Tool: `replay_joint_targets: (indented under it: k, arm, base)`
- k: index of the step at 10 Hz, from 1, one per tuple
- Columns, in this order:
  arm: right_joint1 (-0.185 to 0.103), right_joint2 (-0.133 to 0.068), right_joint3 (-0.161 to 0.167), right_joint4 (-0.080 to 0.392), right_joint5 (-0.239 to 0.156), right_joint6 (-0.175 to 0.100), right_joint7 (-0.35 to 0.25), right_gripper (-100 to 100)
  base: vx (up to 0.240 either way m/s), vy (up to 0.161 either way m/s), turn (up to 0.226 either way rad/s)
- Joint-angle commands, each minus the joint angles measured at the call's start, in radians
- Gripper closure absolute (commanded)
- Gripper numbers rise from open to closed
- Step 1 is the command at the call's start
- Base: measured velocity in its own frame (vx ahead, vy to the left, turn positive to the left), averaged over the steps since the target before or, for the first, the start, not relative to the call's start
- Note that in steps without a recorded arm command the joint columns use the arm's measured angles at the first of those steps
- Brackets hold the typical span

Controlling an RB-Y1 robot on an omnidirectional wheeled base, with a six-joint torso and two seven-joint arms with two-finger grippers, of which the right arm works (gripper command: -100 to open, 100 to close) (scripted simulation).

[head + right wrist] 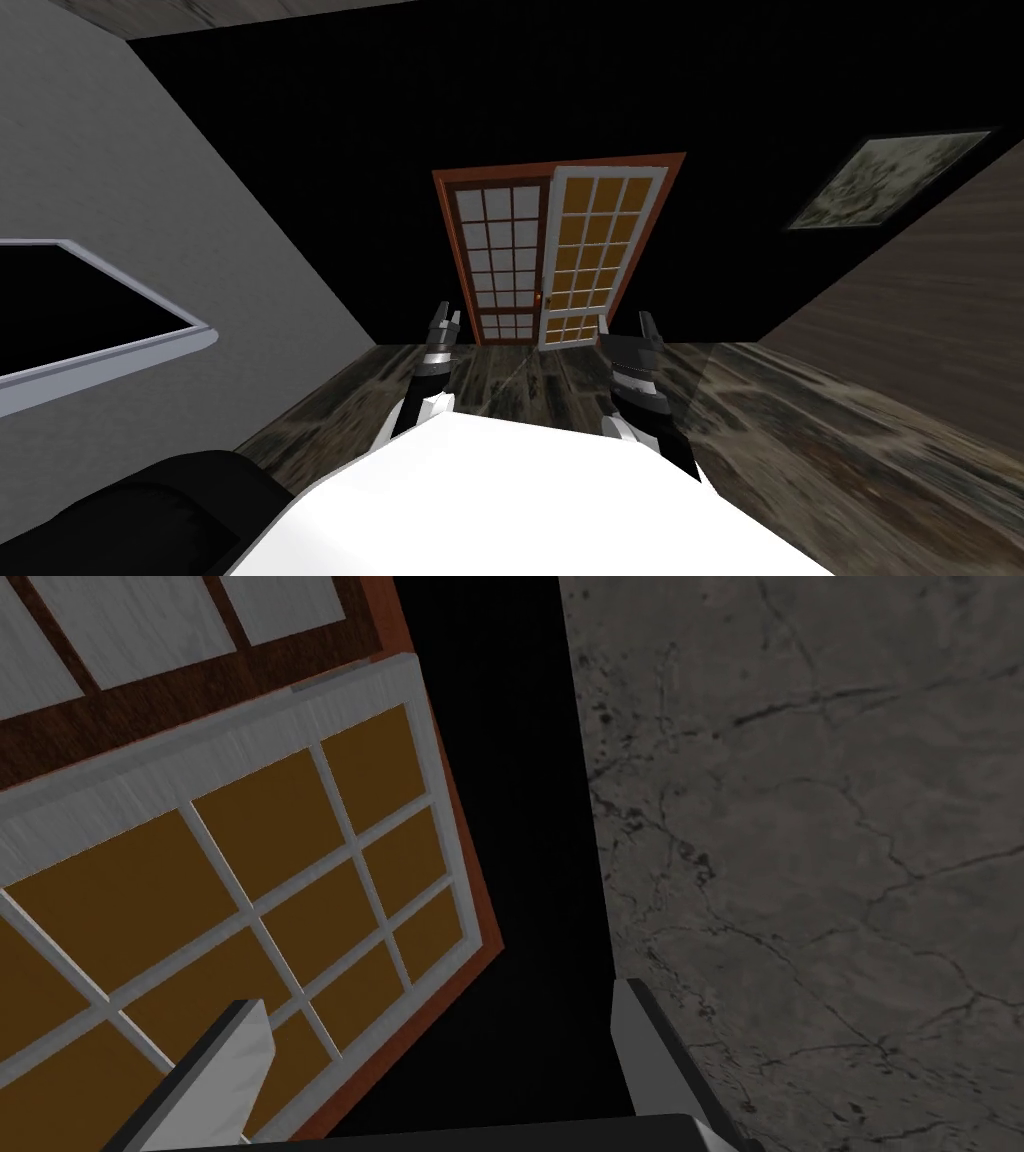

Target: Pull the door open

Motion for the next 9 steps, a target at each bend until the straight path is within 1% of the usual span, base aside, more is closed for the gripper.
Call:
replay_joint_targets:
  k: [1,9]
  arm:
    - [-0.007,-0.01,0.006,0.033,-0.019,-0.006,-0.029,-100]
    - [-0.043,-0.067,0.039,0.223,-0.132,-0.051,-0.192,-100]
  base:
    - [0.092,-0.018,0.085]
    - [0.098,-0.01,0.091]
